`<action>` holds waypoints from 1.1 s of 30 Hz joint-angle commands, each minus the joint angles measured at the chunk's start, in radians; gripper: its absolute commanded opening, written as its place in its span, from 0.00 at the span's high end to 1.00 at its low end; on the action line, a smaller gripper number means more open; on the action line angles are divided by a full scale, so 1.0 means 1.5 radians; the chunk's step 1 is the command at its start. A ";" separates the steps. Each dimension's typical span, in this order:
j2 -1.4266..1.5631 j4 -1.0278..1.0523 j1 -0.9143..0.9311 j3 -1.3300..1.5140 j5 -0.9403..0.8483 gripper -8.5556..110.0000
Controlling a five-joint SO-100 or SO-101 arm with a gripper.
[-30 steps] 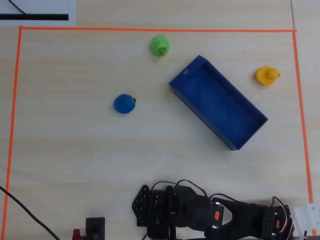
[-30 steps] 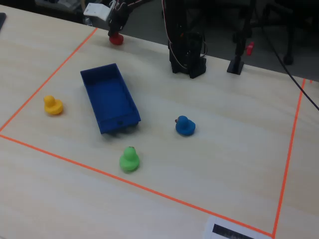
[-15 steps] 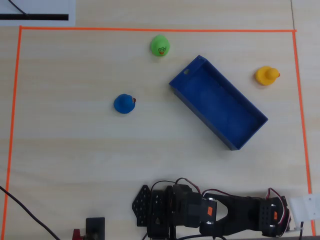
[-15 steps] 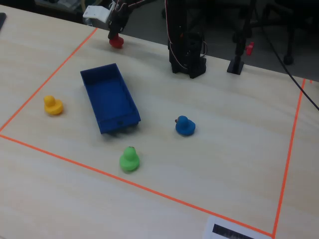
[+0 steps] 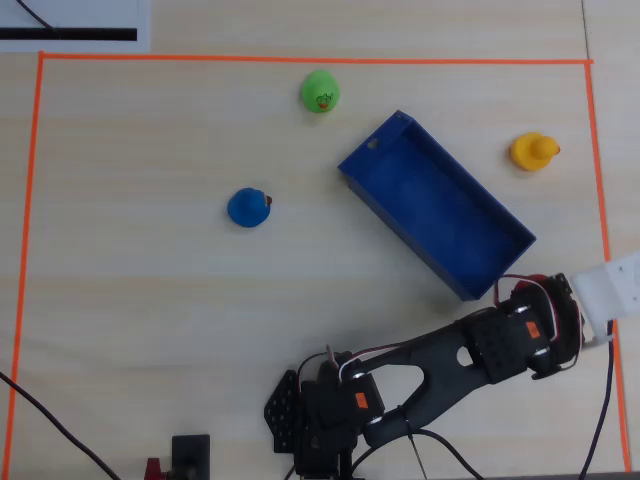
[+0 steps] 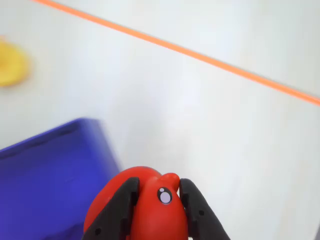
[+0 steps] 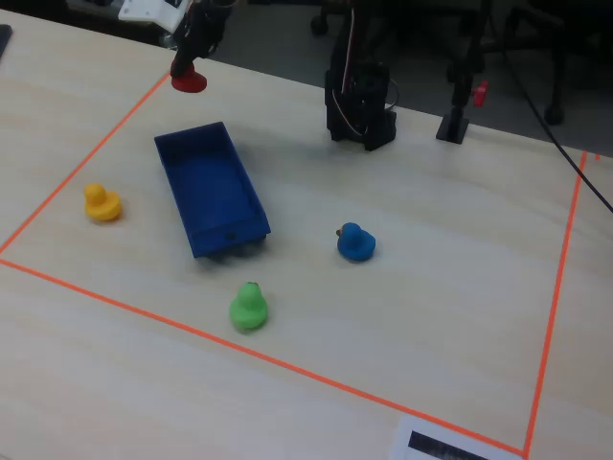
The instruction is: Grasp red duck and put it into box.
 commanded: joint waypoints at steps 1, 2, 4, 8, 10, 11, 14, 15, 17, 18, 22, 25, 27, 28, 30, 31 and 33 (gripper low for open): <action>0.075 0.001 -0.050 0.036 -0.017 0.93; 0.083 0.000 -0.057 0.049 -0.025 0.93; 0.091 -0.016 -0.074 0.075 -0.038 0.93; 0.089 -0.059 -0.118 0.107 -0.045 0.93; 0.088 -0.076 -0.141 0.123 -0.045 0.93; 0.088 -0.085 -0.153 0.132 -0.045 0.93; 0.088 -0.101 -0.188 0.150 -0.045 0.93; 0.084 -0.103 -0.198 0.150 -0.044 0.93; 0.074 -0.117 -0.214 0.153 -0.043 0.93; 0.065 -0.123 -0.221 0.153 -0.044 0.93; 0.031 -0.169 -0.250 0.161 -0.049 0.93; 0.002 -0.194 -0.266 0.162 -0.052 0.93; -0.014 -0.201 -0.271 0.164 -0.054 0.93; -0.019 -0.206 -0.272 0.168 -0.055 0.93; -0.029 -0.220 -0.274 0.183 -0.059 0.93; -0.034 -0.227 -0.274 0.190 -0.061 0.93; -0.040 -0.245 -0.275 0.208 -0.065 0.93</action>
